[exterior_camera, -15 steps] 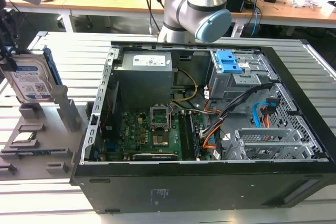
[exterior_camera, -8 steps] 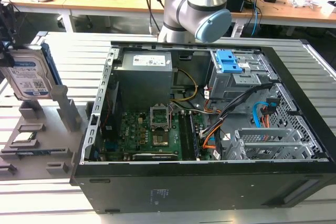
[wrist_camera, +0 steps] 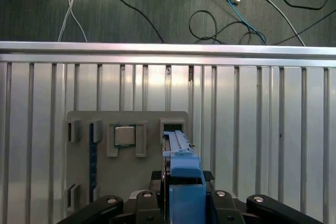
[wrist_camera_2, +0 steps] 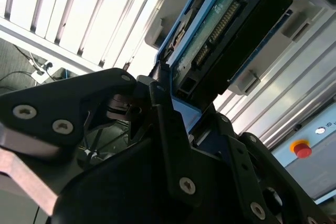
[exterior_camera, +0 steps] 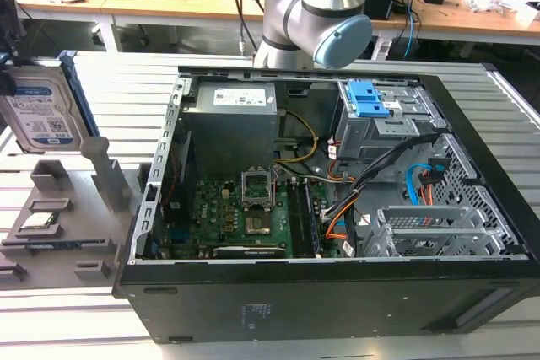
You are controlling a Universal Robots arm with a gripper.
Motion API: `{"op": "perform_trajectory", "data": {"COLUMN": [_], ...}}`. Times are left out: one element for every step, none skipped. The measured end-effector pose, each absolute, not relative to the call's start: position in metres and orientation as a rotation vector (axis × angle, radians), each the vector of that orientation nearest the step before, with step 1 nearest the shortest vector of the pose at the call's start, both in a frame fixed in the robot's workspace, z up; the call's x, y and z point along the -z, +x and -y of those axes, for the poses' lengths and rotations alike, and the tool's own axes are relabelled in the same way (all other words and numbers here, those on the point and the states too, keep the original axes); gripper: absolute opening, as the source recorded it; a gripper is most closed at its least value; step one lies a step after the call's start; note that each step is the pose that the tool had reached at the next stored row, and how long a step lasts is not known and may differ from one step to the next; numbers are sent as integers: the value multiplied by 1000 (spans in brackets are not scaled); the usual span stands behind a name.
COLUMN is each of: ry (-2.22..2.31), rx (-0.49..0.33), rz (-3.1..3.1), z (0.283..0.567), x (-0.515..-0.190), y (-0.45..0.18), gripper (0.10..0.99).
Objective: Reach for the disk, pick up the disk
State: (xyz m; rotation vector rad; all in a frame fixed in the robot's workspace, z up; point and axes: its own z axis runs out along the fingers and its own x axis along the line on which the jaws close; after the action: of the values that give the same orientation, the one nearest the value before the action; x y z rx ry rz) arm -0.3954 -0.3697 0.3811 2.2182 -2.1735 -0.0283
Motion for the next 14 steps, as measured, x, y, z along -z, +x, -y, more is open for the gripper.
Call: {"op": "perform_trajectory", "data": {"ry": [2218, 2218, 2218, 2218, 2218, 2218, 2218, 2218, 2218, 2218, 2218, 2218, 2218, 2218], "rx": [28, 28, 29, 29, 29, 29, 29, 29, 29, 29, 29, 29, 29, 29], "rz": [2173, 2173, 2173, 2173, 2173, 2173, 2173, 2173, 2173, 2173, 2173, 2173, 2173, 2173], "z": [370, 370, 370, 370, 370, 370, 370, 370, 370, 370, 370, 370, 370, 370], "x": [-384, -388, -390, -392, -394, -396, -397, -400, -402, -404, -406, -407, -409, -410], "y": [-395, -395, -395, -395, -395, -395, -395, -395, -395, -395, -395, -395, -395, -395], "gripper": [369, 369, 369, 369, 369, 369, 369, 369, 369, 369, 369, 369, 369, 369]}}
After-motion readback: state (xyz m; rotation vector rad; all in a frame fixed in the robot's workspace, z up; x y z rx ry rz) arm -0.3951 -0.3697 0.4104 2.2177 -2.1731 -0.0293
